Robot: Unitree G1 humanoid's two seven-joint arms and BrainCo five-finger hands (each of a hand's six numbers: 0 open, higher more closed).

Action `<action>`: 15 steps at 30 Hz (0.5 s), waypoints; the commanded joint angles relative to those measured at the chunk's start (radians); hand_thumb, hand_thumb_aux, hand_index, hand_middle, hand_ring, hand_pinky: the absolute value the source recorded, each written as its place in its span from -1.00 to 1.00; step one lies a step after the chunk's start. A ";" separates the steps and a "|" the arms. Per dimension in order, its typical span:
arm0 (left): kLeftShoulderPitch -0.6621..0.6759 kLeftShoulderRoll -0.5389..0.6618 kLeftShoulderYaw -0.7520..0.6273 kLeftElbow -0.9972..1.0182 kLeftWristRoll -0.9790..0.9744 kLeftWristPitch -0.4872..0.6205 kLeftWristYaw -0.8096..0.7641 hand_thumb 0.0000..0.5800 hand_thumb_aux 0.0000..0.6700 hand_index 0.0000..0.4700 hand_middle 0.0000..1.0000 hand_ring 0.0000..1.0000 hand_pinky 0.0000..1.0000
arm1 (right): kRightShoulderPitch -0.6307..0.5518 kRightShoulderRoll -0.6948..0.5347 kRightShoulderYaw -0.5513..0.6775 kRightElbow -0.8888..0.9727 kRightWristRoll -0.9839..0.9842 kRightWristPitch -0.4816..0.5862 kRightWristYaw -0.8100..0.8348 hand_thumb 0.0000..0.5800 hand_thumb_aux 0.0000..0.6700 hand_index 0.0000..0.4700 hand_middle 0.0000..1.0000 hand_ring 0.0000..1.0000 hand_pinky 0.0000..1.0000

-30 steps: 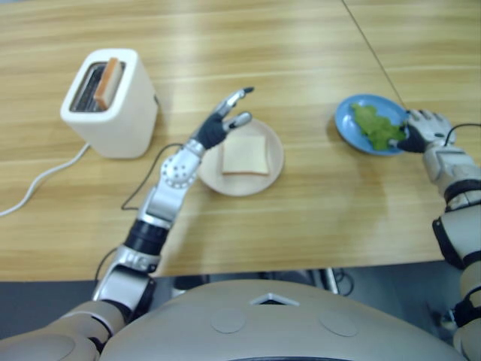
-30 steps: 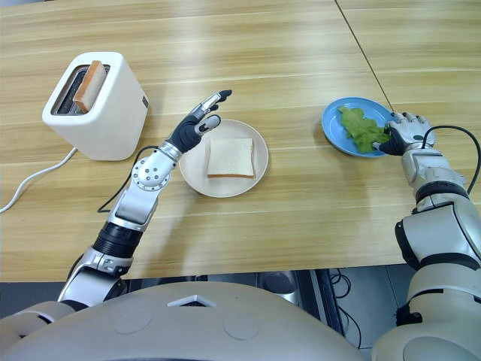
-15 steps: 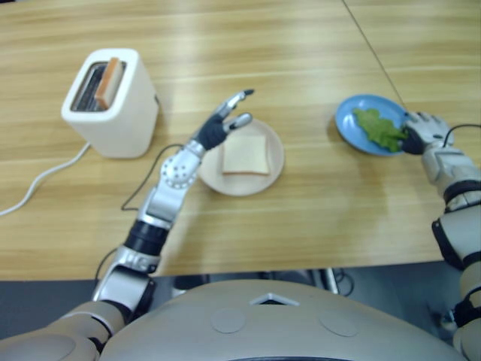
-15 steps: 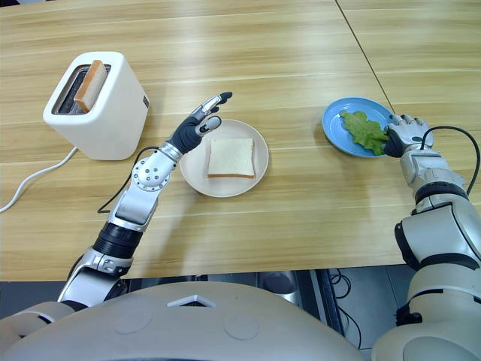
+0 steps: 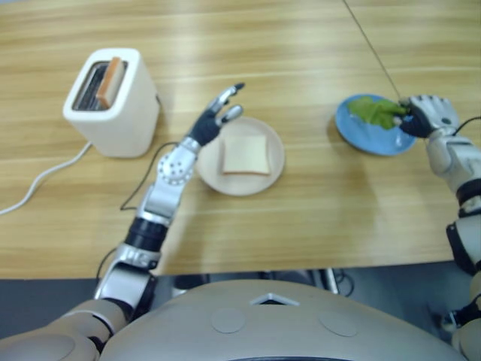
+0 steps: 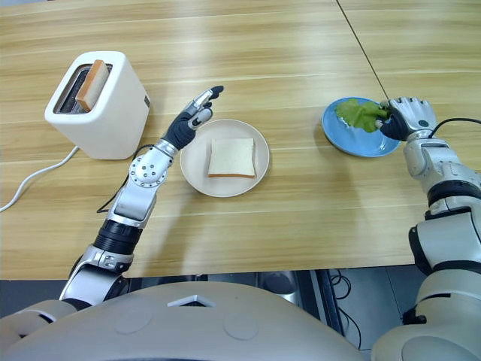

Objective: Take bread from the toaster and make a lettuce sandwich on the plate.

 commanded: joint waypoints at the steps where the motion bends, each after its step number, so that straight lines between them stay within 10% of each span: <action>1: -0.015 -0.007 0.044 0.035 -0.032 -0.009 0.016 -1.00 -1.00 -1.00 -1.00 -1.00 -1.00 | 0.103 -0.036 -0.116 -0.232 0.150 -0.073 0.075 1.00 1.00 0.96 1.00 1.00 1.00; 8: -0.053 -0.023 0.140 0.094 -0.113 -0.035 0.049 -1.00 -1.00 -1.00 -1.00 -1.00 -1.00 | 0.335 -0.011 -0.297 -0.837 0.314 0.042 0.272 1.00 1.00 0.96 1.00 1.00 1.00; 15: -0.089 -0.035 0.184 0.159 -0.155 -0.065 0.062 -1.00 -1.00 -1.00 -1.00 -1.00 -1.00 | 0.362 0.191 -0.228 -1.133 0.303 0.150 0.425 1.00 1.00 0.96 1.00 1.00 1.00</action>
